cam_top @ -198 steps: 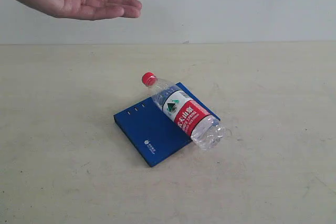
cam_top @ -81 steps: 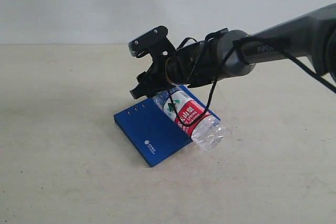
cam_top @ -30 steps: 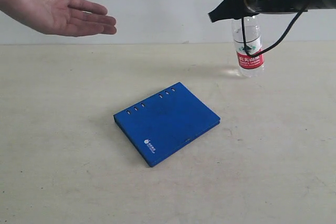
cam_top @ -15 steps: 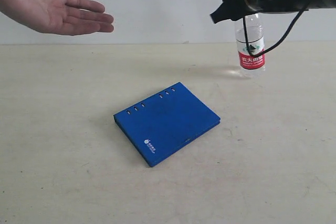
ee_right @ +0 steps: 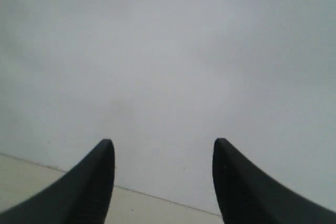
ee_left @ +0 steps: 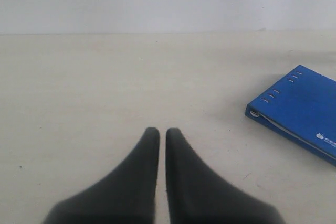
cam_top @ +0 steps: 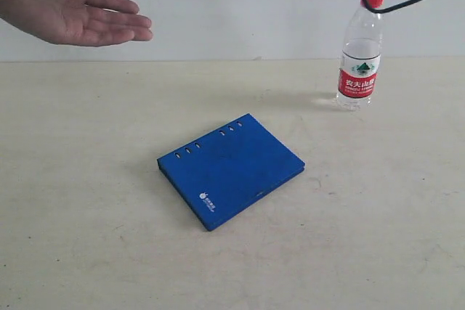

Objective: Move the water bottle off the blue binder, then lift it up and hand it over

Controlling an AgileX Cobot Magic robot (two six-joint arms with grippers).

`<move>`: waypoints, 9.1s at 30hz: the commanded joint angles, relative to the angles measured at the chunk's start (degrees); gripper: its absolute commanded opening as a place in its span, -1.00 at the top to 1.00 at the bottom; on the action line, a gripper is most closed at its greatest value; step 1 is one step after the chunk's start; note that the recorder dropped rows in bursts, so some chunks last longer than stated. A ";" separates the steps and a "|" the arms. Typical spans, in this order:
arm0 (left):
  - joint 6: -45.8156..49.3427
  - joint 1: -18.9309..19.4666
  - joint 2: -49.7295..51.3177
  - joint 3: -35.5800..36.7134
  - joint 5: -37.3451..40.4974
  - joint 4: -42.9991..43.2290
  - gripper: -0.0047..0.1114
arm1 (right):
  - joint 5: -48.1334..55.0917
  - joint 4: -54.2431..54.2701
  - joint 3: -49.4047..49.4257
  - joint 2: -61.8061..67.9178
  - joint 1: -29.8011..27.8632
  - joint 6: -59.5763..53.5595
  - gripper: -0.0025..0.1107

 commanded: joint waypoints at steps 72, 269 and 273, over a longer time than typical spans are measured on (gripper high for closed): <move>11.53 0.09 -0.05 -0.10 -10.88 -27.73 0.84 | -14.44 68.30 -4.99 29.87 16.66 -46.63 0.53; 106.17 -11.41 114.56 -46.85 25.04 -102.76 -0.07 | -14.44 132.69 60.10 -11.99 2.08 -85.16 0.39; 106.17 -11.41 114.56 -46.85 25.04 -102.76 -0.07 | -14.95 132.78 58.04 -7.70 2.08 -83.61 0.38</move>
